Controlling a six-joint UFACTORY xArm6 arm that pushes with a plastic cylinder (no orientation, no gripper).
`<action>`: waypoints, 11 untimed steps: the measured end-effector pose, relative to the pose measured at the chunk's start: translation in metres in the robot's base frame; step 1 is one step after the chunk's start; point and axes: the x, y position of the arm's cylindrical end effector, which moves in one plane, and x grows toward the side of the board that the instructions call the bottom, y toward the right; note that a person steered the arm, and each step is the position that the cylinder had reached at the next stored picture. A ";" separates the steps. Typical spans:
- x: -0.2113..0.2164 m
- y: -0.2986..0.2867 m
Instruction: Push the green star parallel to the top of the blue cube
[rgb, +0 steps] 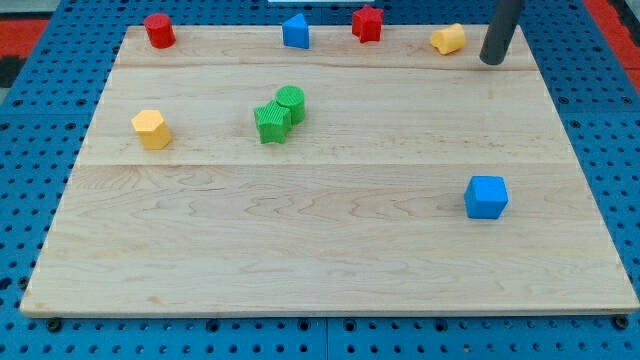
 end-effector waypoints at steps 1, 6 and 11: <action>0.003 0.000; 0.075 -0.201; 0.063 -0.414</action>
